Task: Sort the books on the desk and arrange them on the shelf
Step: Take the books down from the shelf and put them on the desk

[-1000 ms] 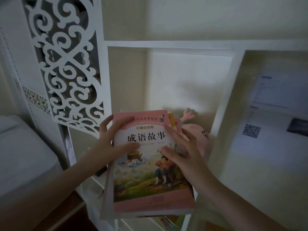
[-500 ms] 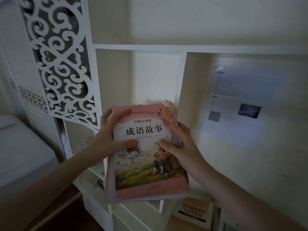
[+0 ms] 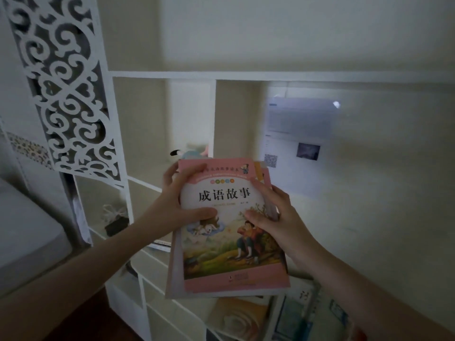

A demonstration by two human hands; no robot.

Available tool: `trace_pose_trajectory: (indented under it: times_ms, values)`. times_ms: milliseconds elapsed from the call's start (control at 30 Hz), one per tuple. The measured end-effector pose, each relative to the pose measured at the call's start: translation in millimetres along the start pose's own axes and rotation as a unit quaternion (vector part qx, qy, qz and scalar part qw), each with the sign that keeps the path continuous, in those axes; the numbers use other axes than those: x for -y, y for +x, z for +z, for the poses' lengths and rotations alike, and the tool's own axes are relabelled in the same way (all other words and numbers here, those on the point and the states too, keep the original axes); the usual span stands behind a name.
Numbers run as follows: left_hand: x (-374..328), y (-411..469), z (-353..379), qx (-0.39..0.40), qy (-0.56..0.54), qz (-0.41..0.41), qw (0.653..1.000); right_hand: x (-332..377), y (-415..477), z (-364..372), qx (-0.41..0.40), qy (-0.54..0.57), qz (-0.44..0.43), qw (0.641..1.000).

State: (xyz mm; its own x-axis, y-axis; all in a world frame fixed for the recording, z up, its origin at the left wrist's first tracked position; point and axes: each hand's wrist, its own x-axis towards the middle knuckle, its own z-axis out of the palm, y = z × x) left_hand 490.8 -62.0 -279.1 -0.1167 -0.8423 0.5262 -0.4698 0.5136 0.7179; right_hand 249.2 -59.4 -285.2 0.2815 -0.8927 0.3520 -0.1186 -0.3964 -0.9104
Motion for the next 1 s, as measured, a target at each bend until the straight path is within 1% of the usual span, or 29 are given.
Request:
trace_pose_trajectory:
  times_ms: [133,267,333,433,533,667,733,900,1000]
  values:
    - [-7,7,59,0.045,-0.019,0.006,0.999,-19,-32,-46,-0.035,-0.025,0.032,0.999]
    - [-8,15,121,0.091,-0.036,0.020,0.995,-43,-62,-88,-0.077,-0.026,0.058,0.995]
    - [-9,16,151,0.116,-0.046,0.014,0.992,-57,-77,-107,-0.097,-0.048,0.074,0.991]
    - [-11,18,195,0.167,-0.065,-0.003,0.984,-78,-102,-132,-0.132,-0.080,0.092,0.984]
    - [-13,18,238,0.229,-0.084,-0.015,0.970,-90,-130,-151,-0.175,-0.077,0.117,0.975]
    - [-19,12,297,0.291,-0.105,-0.009,0.951,-106,-172,-179,-0.216,-0.097,0.170,0.957]
    - [-26,8,326,0.311,-0.105,0.013,0.944,-114,-193,-193,-0.238,-0.102,0.194,0.946]
    - [-40,-6,394,0.360,-0.083,0.038,0.929,-128,-243,-220,-0.294,-0.108,0.244,0.918]
    - [-46,-22,431,0.398,-0.099,0.044,0.911,-137,-274,-233,-0.319,-0.095,0.268,0.904]
